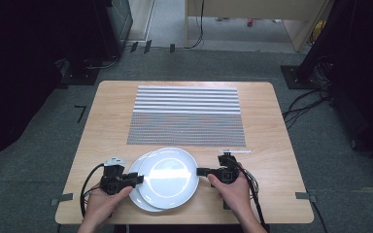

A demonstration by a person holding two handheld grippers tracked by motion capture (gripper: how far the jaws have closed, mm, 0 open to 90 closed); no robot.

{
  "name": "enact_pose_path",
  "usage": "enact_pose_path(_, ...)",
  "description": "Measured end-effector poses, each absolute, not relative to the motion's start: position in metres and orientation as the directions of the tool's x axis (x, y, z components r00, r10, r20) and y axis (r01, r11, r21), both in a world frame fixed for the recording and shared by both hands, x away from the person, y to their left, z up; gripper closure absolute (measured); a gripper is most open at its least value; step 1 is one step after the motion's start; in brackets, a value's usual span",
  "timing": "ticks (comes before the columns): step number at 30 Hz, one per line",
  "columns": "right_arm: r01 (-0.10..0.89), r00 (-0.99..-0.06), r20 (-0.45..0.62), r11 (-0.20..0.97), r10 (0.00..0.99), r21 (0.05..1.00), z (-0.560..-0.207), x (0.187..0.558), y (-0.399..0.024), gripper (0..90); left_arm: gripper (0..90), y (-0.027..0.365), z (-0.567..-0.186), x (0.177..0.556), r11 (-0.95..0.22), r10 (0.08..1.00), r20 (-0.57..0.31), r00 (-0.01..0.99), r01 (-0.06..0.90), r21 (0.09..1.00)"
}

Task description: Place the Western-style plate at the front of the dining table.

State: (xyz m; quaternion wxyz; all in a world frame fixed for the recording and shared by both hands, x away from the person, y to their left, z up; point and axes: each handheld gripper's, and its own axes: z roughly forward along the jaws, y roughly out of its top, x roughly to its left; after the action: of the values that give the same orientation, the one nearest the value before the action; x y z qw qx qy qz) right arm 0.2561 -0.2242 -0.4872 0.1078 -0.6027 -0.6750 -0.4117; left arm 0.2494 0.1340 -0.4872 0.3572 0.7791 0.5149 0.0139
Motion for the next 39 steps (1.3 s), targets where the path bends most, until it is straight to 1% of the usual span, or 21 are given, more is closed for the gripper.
enact_pose_path(2,0.903,-0.257,0.636,-0.054,0.728,0.426,-0.489,0.254,-0.219,79.7,65.3,0.134,-0.487,0.249,-0.215,0.812,-0.346,0.469,0.793,0.571)
enact_pose_path(5,0.907,-0.239,0.641,-0.068,0.729,0.416,-0.488,0.254,-0.219,80.9,65.9,0.135,-0.487,0.249,-0.210,0.812,-0.350,0.467,0.794,0.570)
enact_pose_path(10,0.919,-0.165,0.731,-0.166,0.662,0.358,-0.496,0.256,-0.225,85.4,66.1,0.136,-0.488,0.250,-0.196,0.813,-0.359,0.458,0.797,0.572)
enact_pose_path(15,0.915,-0.141,0.774,-0.216,0.618,0.340,-0.501,0.258,-0.229,87.1,65.9,0.135,-0.488,0.250,-0.196,0.807,-0.369,0.462,0.798,0.570)
enact_pose_path(16,0.912,-0.140,0.783,-0.228,0.606,0.340,-0.502,0.258,-0.230,87.5,65.7,0.135,-0.489,0.250,-0.197,0.805,-0.370,0.464,0.797,0.571)
enact_pose_path(17,0.911,-0.137,0.807,-0.246,0.574,0.330,-0.502,0.258,-0.233,88.1,65.4,0.135,-0.489,0.250,-0.195,0.801,-0.377,0.465,0.799,0.569)
enact_pose_path(20,0.905,-0.154,0.811,-0.249,0.565,0.345,-0.502,0.258,-0.234,88.1,65.0,0.135,-0.490,0.251,-0.193,0.795,-0.387,0.468,0.799,0.570)
enact_pose_path(23,0.905,-0.162,0.826,-0.253,0.540,0.343,-0.504,0.259,-0.237,88.1,62.9,0.135,-0.491,0.251,-0.181,0.780,-0.417,0.466,0.806,0.563)
enact_pose_path(27,0.910,-0.173,0.844,-0.245,0.508,0.334,-0.505,0.259,-0.238,87.8,62.9,0.136,-0.491,0.252,-0.177,0.776,-0.426,0.465,0.809,0.561)
enact_pose_path(29,0.912,-0.169,0.850,-0.248,0.498,0.327,-0.505,0.259,-0.238,87.6,64.0,0.136,-0.491,0.252,-0.177,0.774,-0.429,0.466,0.810,0.559)
enact_pose_path(34,0.906,-0.162,0.871,-0.281,0.464,0.318,-0.507,0.261,-0.244,87.4,67.7,0.140,-0.490,0.253,-0.137,0.732,-0.506,0.456,0.826,0.547)
enact_pose_path(39,0.893,-0.162,0.861,-0.299,0.483,0.336,-0.504,0.260,-0.249,88.0,71.1,0.140,-0.485,0.252,-0.100,0.711,-0.542,0.448,0.827,0.553)
